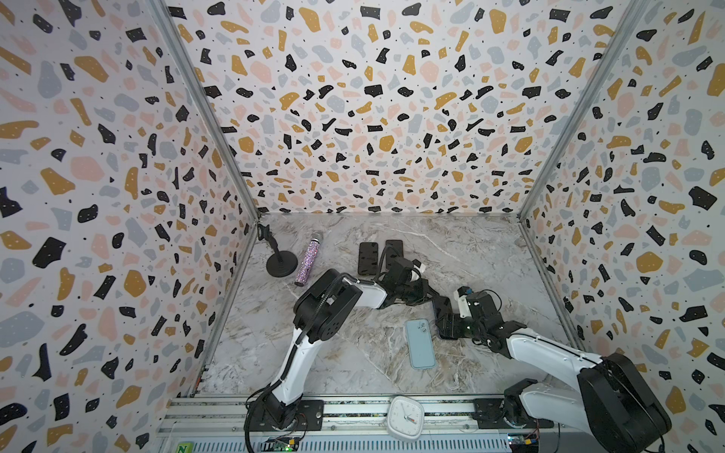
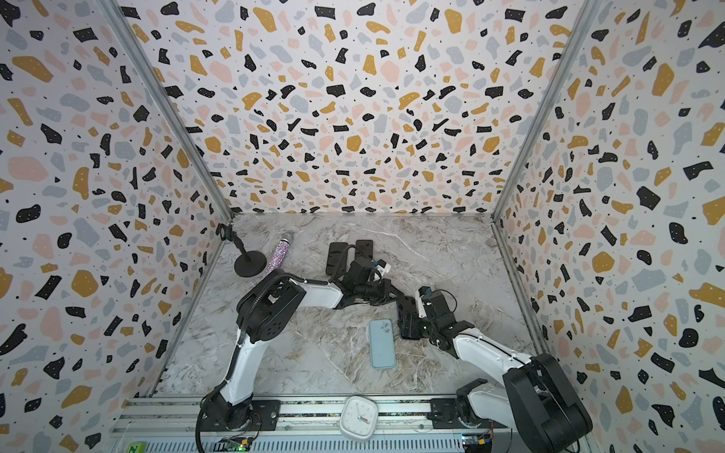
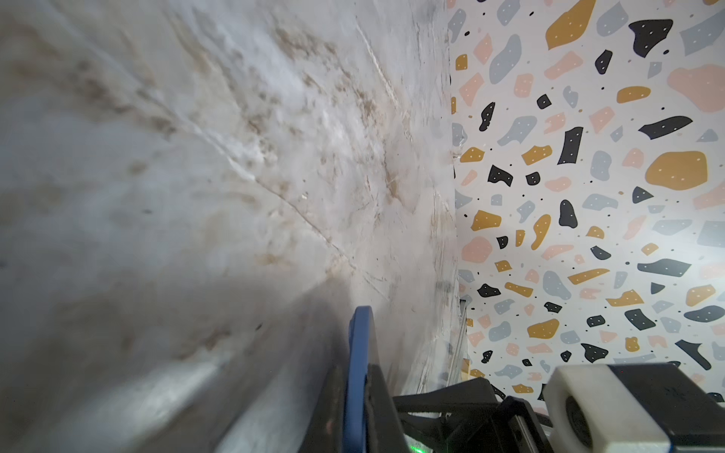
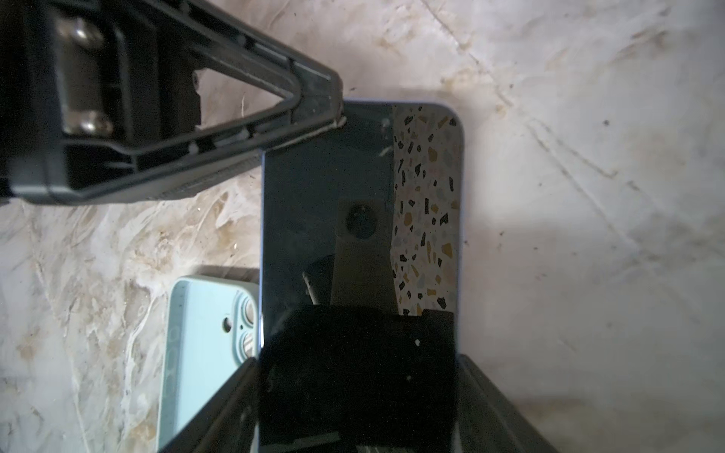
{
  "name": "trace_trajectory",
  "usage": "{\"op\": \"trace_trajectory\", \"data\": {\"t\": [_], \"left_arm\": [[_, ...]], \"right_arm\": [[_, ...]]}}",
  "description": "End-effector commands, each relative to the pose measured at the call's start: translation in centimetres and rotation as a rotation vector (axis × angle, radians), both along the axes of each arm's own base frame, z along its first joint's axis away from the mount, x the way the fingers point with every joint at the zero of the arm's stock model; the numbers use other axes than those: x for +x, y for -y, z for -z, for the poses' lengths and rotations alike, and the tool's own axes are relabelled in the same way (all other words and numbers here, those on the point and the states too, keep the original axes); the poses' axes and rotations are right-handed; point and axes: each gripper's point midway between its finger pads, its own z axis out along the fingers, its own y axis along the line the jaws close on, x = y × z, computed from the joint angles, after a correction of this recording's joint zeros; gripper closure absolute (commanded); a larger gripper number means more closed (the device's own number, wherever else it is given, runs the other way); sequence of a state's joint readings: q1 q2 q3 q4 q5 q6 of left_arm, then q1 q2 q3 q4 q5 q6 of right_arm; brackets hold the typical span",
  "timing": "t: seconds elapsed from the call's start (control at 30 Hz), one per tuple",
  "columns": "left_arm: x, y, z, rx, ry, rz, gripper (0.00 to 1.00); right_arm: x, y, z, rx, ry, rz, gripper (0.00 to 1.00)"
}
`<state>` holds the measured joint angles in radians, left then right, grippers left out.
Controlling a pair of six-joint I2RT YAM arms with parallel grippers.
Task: Put the phone into the phone case
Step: 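Lift the blue-edged phone upright with both grippers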
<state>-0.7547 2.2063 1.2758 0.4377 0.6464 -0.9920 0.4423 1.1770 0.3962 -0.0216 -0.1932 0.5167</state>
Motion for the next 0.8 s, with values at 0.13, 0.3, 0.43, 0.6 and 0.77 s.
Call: {"op": "trace_trajectory", "data": {"t": [0.13, 0.3, 0.43, 0.6, 0.77], "left_arm": [[0.4, 0.1, -5.3, -0.107, 0.021, -0.051, 1.0], [0.9, 0.0, -8.8, -0.205, 0.008, -0.112, 1.0], [1.5, -0.3, -11.2, -0.274, -0.001, -0.175, 1.0], [2.1, -0.9, -12.3, -0.326, -0.019, -0.241, 1.0], [2.4, -1.3, -13.3, -0.41, -0.045, -0.29, 1.0]], "right_arm": [[0.0, 1.5, -3.5, 0.008, -0.018, 0.053, 0.17], [0.1, 2.2, -6.9, 0.13, 0.004, 0.122, 0.16], [-0.6, 3.0, -8.8, 0.303, 0.002, 0.194, 0.16], [-1.1, 4.2, -10.7, 0.542, 0.001, 0.277, 0.19], [-1.5, 2.9, -10.8, 0.799, -0.096, 0.282, 0.22]]}}
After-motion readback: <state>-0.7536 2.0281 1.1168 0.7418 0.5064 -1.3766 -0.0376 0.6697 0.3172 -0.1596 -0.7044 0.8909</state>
